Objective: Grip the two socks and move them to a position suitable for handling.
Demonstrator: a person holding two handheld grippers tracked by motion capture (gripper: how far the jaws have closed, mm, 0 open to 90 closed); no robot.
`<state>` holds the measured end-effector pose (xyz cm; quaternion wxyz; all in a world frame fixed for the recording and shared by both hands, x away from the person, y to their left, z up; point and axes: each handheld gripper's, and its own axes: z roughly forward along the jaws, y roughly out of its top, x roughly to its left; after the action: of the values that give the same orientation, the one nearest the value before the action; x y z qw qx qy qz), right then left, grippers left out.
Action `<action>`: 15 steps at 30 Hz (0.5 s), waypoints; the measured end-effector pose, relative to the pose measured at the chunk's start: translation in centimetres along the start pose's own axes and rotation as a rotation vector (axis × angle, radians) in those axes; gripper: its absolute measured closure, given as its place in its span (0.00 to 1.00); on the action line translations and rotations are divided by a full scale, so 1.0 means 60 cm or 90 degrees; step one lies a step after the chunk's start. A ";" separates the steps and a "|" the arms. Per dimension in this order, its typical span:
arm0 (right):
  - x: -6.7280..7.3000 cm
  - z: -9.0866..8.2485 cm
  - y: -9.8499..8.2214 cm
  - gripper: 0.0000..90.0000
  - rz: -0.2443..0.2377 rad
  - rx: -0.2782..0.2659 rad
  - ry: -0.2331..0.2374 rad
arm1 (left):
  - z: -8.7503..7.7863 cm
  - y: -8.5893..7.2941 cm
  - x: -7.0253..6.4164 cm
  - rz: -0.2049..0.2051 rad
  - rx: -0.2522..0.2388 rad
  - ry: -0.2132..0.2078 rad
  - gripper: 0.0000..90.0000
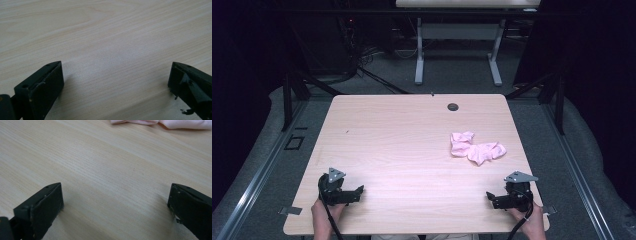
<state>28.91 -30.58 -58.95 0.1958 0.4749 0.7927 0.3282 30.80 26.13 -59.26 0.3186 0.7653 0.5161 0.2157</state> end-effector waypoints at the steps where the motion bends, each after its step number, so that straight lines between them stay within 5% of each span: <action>1: 0.000 0.000 0.000 0.00 0.000 0.000 0.000 | 0.000 0.000 0.000 0.000 0.000 0.000 0.00; 15: -0.001 0.005 0.012 0.00 0.020 0.025 -0.016 | 0.000 0.000 -0.002 -0.012 -0.003 0.012 0.01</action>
<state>29.57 -30.31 -58.66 0.1913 0.4948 0.7890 0.3098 30.75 26.00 -59.29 0.3177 0.7575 0.5259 0.2207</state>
